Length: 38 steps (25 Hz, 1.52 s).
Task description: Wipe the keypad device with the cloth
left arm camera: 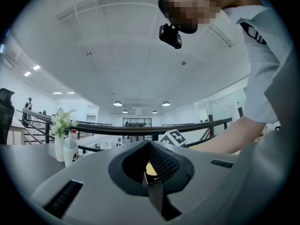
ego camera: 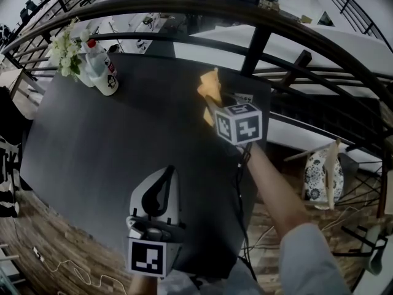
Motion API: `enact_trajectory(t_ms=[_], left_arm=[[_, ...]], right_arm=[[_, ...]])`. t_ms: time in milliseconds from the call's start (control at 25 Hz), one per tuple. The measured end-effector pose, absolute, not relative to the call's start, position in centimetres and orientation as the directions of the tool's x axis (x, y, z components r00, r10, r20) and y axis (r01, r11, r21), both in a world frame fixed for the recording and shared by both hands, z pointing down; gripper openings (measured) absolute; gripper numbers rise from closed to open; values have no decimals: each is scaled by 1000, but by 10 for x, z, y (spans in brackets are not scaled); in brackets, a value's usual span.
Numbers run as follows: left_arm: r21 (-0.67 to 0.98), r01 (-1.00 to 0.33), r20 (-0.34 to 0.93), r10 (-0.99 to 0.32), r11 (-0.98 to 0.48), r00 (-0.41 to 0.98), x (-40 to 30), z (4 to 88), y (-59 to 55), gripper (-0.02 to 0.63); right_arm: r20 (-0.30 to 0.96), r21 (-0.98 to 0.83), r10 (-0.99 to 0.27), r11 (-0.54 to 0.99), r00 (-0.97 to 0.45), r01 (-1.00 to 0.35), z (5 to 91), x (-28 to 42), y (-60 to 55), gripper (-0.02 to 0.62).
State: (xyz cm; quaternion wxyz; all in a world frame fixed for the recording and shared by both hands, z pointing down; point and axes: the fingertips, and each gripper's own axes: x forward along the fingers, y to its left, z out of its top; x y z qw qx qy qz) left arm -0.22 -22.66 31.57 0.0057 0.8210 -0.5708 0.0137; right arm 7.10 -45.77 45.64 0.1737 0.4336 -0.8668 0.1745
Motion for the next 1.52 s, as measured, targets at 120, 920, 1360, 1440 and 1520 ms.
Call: enact_trajectory(t_ms=[120, 920, 1360, 1440, 1520], left_arm=[[3, -935, 35, -935, -354, 354, 0, 318, -227, 8], [23, -915, 43, -914, -403, 404, 22, 324, -239, 8], [18, -911, 45, -910, -411, 412, 23, 322, -233, 7], [18, -911, 45, -910, -411, 411, 23, 321, -231, 8], [14, -912, 43, -911, -410, 410, 21, 320, -228, 7]], right_arm=[[450, -157, -711, 532, -540, -832, 457, 91, -459, 103], [448, -182, -794, 370, -412, -911, 474, 204, -446, 103], [504, -216, -782, 297, -367, -930, 514, 215, -411, 103], [518, -226, -772, 292, -368, -929, 523, 212, -401, 103], [526, -237, -764, 290, -373, -927, 529, 207, -392, 103]])
